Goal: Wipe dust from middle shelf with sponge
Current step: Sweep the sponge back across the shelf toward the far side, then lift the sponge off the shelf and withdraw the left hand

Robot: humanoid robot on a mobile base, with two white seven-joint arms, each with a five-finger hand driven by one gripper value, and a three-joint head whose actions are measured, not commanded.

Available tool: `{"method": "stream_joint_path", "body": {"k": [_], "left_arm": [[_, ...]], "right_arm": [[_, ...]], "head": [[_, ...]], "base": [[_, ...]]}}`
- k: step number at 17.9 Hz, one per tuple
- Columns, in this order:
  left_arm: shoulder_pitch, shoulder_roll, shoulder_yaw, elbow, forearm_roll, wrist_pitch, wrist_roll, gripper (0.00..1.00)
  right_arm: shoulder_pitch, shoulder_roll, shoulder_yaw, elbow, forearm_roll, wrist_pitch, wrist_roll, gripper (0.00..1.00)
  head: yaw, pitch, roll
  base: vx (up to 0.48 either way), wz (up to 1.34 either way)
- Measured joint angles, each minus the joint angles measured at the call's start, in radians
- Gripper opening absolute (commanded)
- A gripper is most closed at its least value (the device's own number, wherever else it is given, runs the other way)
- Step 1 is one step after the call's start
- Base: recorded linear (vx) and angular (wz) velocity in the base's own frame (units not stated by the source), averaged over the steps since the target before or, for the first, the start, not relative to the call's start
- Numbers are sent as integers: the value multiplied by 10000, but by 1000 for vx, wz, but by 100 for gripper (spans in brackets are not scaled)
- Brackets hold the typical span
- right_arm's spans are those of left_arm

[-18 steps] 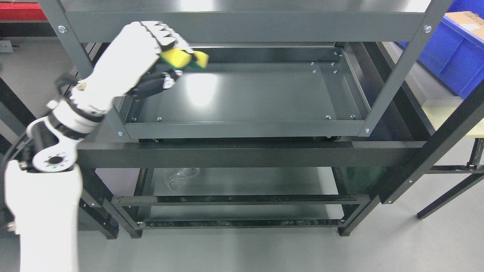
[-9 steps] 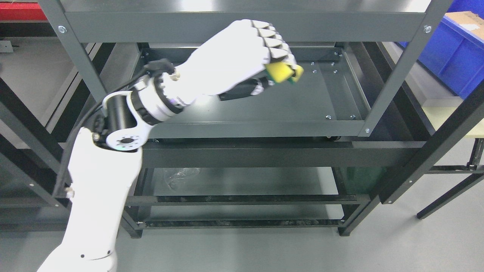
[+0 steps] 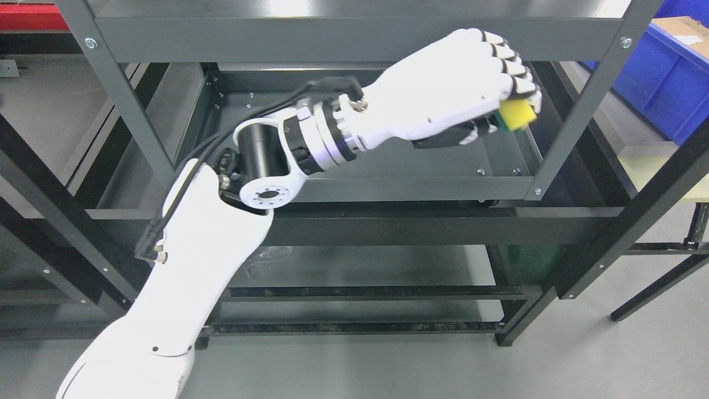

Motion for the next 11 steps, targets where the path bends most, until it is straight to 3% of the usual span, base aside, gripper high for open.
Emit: {"method": "stream_joint_path", "body": {"k": [8,11], "left_arm": [[614,-136,-1130,326,345,129,986,9],[1566,-162,-1371,476,1356,934,1569,9]], "right_arm": [[0,0,0,0,0,0,0,100],[0,0,0,0,0,0,0,100]], "head": [[0,0,0],[0,0,0]], "base": [[0,0],[0,0]]}}
